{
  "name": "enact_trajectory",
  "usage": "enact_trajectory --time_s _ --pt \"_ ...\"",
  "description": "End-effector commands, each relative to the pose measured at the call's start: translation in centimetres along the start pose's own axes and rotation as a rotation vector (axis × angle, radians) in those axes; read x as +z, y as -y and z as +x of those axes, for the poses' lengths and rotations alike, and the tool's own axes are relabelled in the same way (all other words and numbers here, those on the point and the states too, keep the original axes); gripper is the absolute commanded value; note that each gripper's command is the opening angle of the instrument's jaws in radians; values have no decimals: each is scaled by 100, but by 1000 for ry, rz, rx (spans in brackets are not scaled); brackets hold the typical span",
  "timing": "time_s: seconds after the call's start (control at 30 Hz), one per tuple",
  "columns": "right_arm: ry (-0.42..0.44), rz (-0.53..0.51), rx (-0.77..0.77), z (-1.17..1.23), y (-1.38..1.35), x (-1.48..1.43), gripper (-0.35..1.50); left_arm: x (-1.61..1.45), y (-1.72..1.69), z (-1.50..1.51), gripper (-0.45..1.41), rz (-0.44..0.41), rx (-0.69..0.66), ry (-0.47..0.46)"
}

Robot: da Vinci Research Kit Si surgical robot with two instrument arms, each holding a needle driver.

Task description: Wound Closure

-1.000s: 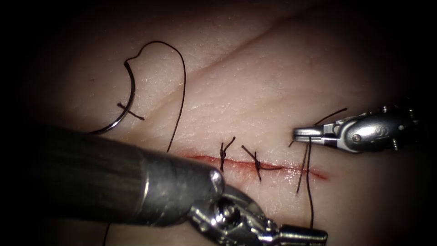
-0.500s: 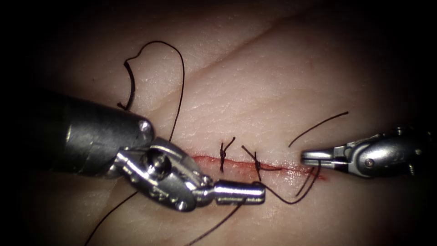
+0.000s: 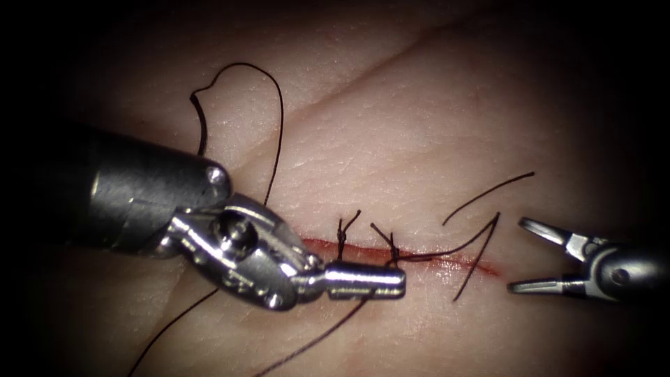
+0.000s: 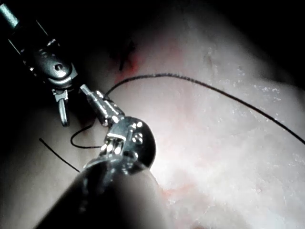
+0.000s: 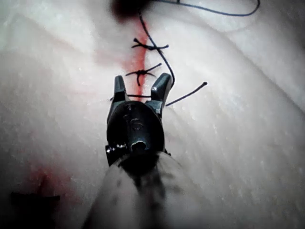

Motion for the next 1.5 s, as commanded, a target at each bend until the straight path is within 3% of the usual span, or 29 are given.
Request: enact_trajectory --time_s 0.03,0.2,0.63,1.07,1.1,1.17,1.2,1.37,1.43,1.47,1.5 --pt "21 2 4 8 13 4 148 7 -4 -4 -45 1 -1 5" --pt "59 -30 -46 37 24 14 148 18 -6 -6 -45 4 2 5" --pt "65 -86 -258 113 43 61 143 23 -11 -5 -45 1 -5 -2" --pt "48 -53 -346 127 43 95 130 30 -15 0 -45 -14 -13 -7" --pt "45 -53 -352 126 43 96 125 30 -15 1 -45 -14 -13 -8" --pt "18 -42 -373 122 44 96 78 29 -15 2 -45 -15 -13 -9" --pt "-2 -16 -385 118 46 92 -35 28 -14 2 -45 -18 -13 -10" --pt "-13 -7 -388 111 43 79 -35 25 -10 -2 -45 -19 -82 -13" --pt "-14 -4 -388 108 40 75 -35 24 -8 -4 -13 -21 -143 -13" --pt "-15 -2 -388 107 38 73 -35 24 -8 -5 -10 -21 -149 -13" --pt "-16 -1 -388 105 37 72 -35 24 -9 -5 -35 -22 -154 -16"
